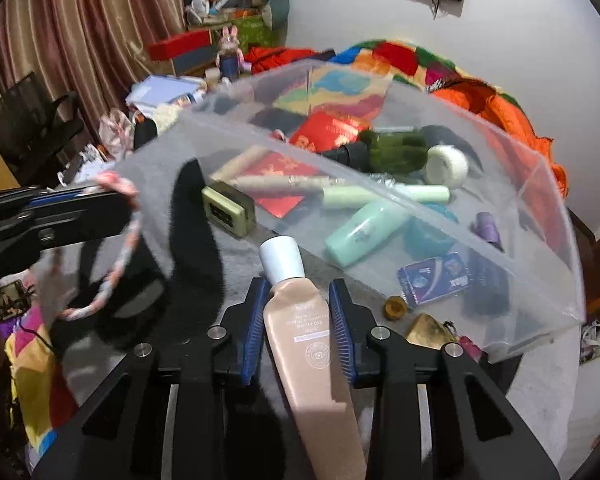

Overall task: Organize objects
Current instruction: 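Carry the bracelet into the box and open the left tool while the right tool drops the tube there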

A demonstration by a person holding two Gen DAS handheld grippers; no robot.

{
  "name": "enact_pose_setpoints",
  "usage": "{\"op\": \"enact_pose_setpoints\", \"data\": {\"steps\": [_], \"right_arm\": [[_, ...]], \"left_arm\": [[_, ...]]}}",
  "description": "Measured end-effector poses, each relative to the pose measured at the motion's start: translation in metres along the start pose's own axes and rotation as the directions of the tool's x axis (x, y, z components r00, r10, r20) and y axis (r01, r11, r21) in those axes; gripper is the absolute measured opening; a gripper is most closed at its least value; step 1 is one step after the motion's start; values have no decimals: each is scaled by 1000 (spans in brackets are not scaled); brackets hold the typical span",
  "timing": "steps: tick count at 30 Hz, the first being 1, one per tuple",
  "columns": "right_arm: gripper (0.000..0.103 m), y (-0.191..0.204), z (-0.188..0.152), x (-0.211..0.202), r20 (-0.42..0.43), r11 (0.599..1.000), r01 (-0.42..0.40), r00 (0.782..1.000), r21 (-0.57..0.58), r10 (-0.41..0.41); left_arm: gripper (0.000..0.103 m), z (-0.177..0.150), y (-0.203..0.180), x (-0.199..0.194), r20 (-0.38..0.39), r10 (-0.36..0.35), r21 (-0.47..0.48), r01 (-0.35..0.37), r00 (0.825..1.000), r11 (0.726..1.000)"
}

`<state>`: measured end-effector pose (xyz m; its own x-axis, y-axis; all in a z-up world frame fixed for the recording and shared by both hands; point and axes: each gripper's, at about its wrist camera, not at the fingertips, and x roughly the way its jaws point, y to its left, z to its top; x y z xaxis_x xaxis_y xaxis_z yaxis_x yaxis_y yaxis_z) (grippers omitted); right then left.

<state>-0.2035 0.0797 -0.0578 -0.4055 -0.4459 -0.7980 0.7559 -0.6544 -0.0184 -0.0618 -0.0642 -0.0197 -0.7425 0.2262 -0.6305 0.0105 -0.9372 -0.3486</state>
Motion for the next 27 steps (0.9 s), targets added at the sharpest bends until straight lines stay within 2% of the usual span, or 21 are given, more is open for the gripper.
{"op": "enact_pose_setpoints", "data": {"steps": [7,12,19,27], "right_arm": [[29,-10,11,-58,160,997,-42,987,72,30],[29,-20,24,-89,244,995,-24,970,100,-1],[29,-40,44,-97,280,990,22,958,139,-61],[29,-54,65,-74,240,988,107,962,109,-131]], "left_arm": [[9,20,-16,-4,40,-9,28,7,999,1000],[9,36,-28,-7,70,-16,54,12,997,998],[9,60,-41,-1,97,-14,89,5,995,996],[9,86,-42,20,99,12,97,-22,995,995]]}}
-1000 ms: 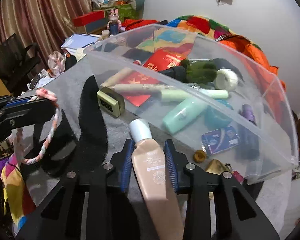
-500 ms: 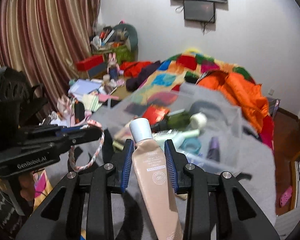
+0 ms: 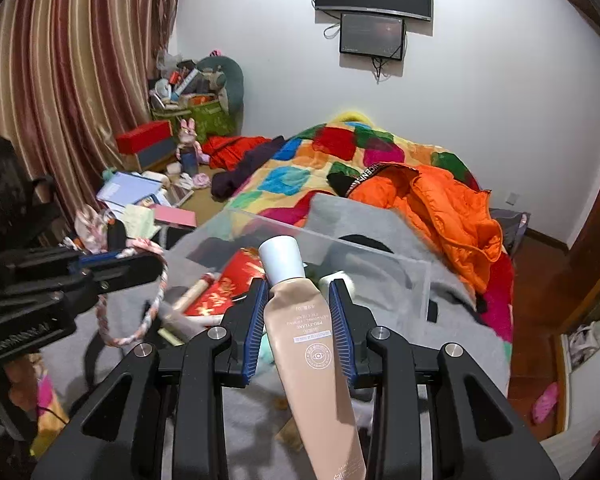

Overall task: Organize objects
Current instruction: 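Carry the bracelet into the box and open the left tool while the right tool drops the tube there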

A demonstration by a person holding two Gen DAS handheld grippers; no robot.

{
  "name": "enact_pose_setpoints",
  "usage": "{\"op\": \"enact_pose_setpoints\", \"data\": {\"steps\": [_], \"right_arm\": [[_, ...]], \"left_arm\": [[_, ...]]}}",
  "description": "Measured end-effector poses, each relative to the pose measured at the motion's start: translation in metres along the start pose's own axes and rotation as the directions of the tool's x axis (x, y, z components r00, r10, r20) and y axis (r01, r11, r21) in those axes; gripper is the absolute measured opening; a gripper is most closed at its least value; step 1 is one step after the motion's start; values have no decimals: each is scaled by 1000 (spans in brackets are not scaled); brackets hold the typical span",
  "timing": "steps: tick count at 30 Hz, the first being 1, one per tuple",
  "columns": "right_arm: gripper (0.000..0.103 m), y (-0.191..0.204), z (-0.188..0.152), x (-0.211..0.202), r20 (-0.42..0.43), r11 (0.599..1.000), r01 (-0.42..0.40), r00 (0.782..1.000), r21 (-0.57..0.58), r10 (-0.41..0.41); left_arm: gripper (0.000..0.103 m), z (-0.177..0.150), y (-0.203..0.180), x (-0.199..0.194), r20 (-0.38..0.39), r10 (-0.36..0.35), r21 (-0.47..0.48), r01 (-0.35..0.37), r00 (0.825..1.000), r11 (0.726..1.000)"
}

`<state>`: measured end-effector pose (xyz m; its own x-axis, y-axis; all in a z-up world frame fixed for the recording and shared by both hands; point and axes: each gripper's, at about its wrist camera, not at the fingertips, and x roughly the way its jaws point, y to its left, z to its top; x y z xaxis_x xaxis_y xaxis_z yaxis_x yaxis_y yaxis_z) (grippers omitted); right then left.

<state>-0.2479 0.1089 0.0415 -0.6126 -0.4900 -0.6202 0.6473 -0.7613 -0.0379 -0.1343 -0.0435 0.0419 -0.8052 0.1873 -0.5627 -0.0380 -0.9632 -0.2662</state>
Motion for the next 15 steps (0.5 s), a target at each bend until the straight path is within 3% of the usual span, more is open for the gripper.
{"op": "enact_pose_setpoints", "data": {"steps": [4,15], "right_arm": [[29,3,5,24,-34,999,37,999,-36,-38],[29,23,9,75,-103,995,34,994,-95,-44]], "left_arm": [[9,8,7,23,-32,24,-3,-25,999,1000],[8,2,26,70,-105,73,-16,-75,992,997]]}}
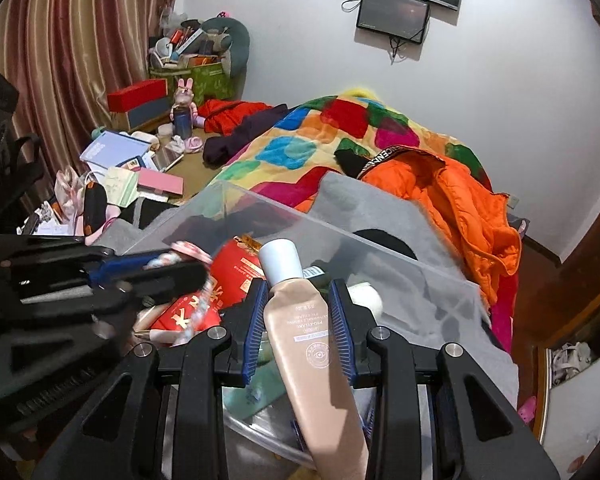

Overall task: Organize objects
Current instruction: 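Carry the bracelet into the box and open the left tool while the right tool drops the tube there, then withdraw both tools from the box toward the cream block and brass charm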

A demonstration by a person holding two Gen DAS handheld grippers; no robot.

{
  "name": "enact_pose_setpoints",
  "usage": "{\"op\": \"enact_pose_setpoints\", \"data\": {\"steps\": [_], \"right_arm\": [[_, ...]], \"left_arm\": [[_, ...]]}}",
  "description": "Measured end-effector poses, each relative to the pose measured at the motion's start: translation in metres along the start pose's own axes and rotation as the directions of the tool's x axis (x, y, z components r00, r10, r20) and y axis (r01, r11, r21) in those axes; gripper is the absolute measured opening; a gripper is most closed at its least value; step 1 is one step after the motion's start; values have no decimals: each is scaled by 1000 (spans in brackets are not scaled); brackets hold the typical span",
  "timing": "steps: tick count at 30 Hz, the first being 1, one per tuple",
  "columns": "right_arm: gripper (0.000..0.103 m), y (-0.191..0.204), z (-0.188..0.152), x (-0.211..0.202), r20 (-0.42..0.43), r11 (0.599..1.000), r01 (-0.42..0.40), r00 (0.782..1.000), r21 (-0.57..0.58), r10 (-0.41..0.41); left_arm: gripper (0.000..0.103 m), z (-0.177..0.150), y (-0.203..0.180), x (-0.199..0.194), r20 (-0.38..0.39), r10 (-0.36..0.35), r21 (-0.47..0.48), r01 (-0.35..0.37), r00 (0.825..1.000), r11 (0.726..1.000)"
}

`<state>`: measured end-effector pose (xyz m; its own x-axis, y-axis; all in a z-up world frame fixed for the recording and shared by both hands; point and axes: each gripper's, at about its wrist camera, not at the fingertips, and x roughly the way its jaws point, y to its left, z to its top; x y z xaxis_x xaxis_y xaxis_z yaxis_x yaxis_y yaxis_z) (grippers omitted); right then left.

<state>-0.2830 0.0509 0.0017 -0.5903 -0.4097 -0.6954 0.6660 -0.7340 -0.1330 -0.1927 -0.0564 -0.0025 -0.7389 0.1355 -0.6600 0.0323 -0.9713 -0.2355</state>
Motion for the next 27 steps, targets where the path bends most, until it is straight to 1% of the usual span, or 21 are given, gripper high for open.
{"op": "enact_pose_setpoints", "data": {"steps": [2,6,9,10,11,13,15,19,21,23,27], "right_arm": [[27,1,1,4,-8,1000,-10,1000,-4,10],[27,3,0,8,-31,999,-32,999,-15,31],[33,3,-3,8,-45,999,-32,998,-13,32],[37,2,-4,8,-44,999,-31,999,-10,31],[41,0,-6,6,-43,1000,-28,999,-6,27],[44,-3,-9,1,-37,999,-31,999,9,31],[45,-7,-12,-6,-28,999,-43,999,29,44],[46,-16,-16,-25,-2,995,-73,997,72,73],[48,-19,-18,-38,20,994,-71,997,88,70],[56,-22,-21,-51,46,992,-67,997,104,62],[66,-25,-31,-72,83,990,-47,996,131,36]], "left_arm": [[8,0,4,5,-9,5,-4,-5,1000,1000],[8,-3,11,9,-25,2,-25,-3,1000,1000],[9,-6,11,7,-32,-5,-20,4,999,1000],[9,-7,10,5,-32,-1,-15,0,999,1000],[11,-7,10,3,-32,3,-10,-3,999,1000],[18,-9,9,-2,-24,6,-4,-6,1000,1000],[28,-12,7,-8,-13,6,-5,-6,1000,1000],[34,-15,4,-24,1,-16,-3,16,1000,1000],[40,-16,1,-32,13,-12,6,12,1000,1000],[46,-17,-2,-41,31,-3,18,3,1000,1000],[54,-21,-7,-59,55,-11,27,9,998,1000]]}}
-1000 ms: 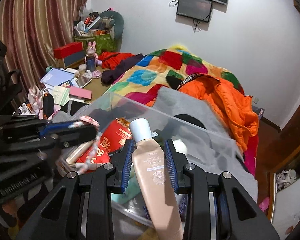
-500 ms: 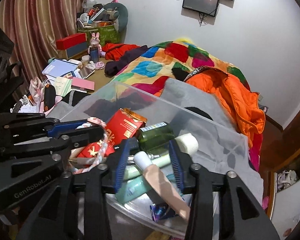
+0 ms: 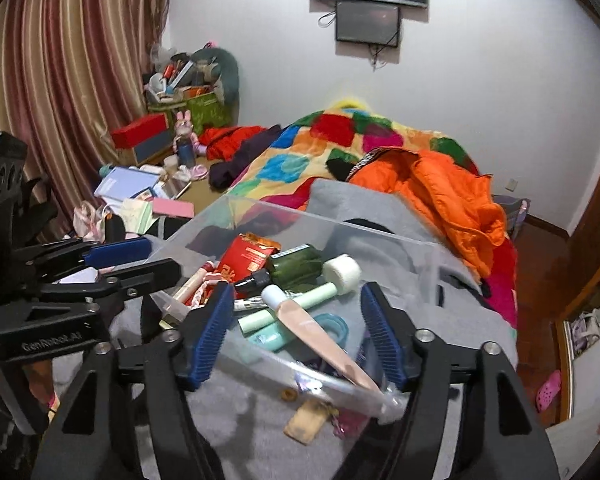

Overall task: Organize objects
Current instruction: 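Withdraw both tools from the box toward the cream block and brass charm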

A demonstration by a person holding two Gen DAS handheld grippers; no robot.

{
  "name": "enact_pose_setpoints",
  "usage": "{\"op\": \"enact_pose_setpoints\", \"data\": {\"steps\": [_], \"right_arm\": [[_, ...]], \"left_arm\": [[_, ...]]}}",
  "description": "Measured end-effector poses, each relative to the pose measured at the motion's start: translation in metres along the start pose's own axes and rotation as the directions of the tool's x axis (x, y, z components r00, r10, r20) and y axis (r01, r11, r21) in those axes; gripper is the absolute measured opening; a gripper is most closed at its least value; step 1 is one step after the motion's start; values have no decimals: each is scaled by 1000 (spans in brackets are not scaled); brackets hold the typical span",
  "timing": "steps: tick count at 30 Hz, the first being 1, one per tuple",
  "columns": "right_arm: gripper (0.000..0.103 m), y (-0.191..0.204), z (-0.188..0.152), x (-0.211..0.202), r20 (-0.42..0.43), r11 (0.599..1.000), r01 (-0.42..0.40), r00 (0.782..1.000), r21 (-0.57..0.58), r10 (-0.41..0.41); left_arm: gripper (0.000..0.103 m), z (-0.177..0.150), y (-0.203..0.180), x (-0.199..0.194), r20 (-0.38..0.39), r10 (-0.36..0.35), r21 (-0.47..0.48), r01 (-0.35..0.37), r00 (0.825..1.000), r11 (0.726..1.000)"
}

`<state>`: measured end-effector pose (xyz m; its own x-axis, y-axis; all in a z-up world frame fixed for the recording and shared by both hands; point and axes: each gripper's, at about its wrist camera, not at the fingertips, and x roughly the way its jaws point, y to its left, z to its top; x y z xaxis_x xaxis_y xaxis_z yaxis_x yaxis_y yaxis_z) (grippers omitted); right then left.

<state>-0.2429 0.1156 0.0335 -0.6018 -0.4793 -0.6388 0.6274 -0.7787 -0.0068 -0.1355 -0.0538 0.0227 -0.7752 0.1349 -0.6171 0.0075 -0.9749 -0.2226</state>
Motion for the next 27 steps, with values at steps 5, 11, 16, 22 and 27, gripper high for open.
{"op": "enact_pose_setpoints", "data": {"steps": [5,11,16,22,27], "right_arm": [[74,-6,-11,-19,22,999,18,1000,41,-19],[78,-13,-32,-33,33,995,55,998,79,-58],[78,-12,-49,-35,11,992,99,995,73,-101],[78,-10,-71,-33,-23,993,91,996,80,-89],[78,-15,-93,-17,-76,994,19,997,111,-10]], "left_arm": [[75,-7,0,-20,43,28,-6,-28,999,1000],[80,-23,5,-28,31,53,1,-53,998,999],[80,-42,13,-20,-19,60,-15,-61,998,998],[80,-62,18,1,-78,69,-48,-73,995,996],[72,-72,19,16,-115,54,-67,-62,992,996]]}}
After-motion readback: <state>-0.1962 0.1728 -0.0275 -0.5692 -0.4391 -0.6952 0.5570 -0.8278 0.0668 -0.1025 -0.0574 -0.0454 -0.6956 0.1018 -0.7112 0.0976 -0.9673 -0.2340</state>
